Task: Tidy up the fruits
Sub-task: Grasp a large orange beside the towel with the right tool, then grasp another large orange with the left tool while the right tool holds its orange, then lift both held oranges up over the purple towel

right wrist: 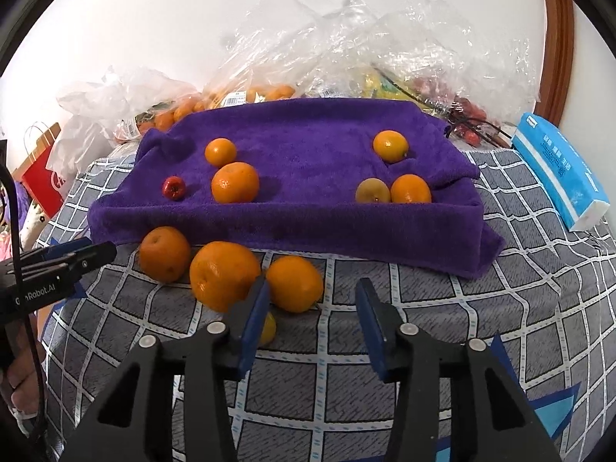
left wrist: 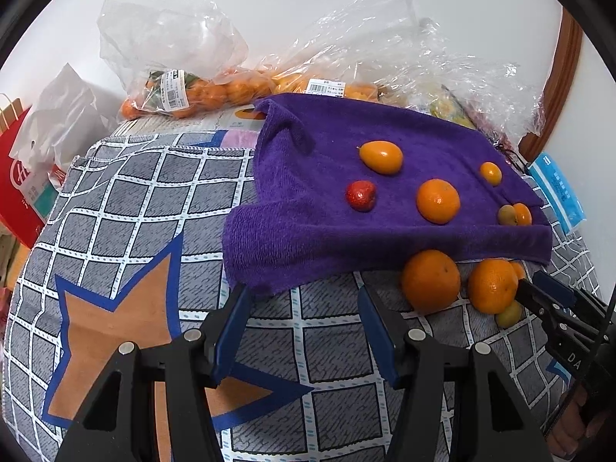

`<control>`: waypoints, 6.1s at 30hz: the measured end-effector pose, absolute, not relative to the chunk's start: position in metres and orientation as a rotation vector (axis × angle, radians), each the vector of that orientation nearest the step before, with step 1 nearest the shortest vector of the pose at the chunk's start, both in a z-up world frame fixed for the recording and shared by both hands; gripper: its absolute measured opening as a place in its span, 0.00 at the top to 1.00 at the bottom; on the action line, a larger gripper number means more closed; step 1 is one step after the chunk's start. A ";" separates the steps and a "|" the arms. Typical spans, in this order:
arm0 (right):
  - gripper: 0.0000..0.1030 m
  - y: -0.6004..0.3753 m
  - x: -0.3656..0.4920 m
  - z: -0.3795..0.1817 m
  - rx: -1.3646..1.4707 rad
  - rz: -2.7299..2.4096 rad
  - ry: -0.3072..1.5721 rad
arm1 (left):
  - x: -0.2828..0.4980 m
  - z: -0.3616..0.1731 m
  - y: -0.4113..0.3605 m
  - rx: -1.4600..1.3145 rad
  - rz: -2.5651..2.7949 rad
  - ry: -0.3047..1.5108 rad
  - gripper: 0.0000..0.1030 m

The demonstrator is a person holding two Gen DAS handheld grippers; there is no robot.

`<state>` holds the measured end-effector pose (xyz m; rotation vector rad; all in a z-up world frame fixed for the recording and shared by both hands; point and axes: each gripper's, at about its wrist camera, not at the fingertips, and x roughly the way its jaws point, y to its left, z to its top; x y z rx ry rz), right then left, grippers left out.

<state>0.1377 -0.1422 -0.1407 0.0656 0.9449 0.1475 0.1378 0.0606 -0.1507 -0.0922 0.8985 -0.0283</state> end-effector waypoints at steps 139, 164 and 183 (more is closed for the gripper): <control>0.69 -0.185 0.079 -0.093 0.097 0.095 0.760 | 0.111 -0.118 -0.006 -0.144 -0.071 0.749 0.60; 0.69 -0.205 0.112 0.008 0.170 0.087 0.728 | 0.096 -0.023 0.007 -0.099 -0.071 0.749 0.60; 0.69 -0.197 0.163 -0.006 0.153 0.104 0.722 | 0.134 -0.021 0.001 -0.067 -0.080 0.734 0.60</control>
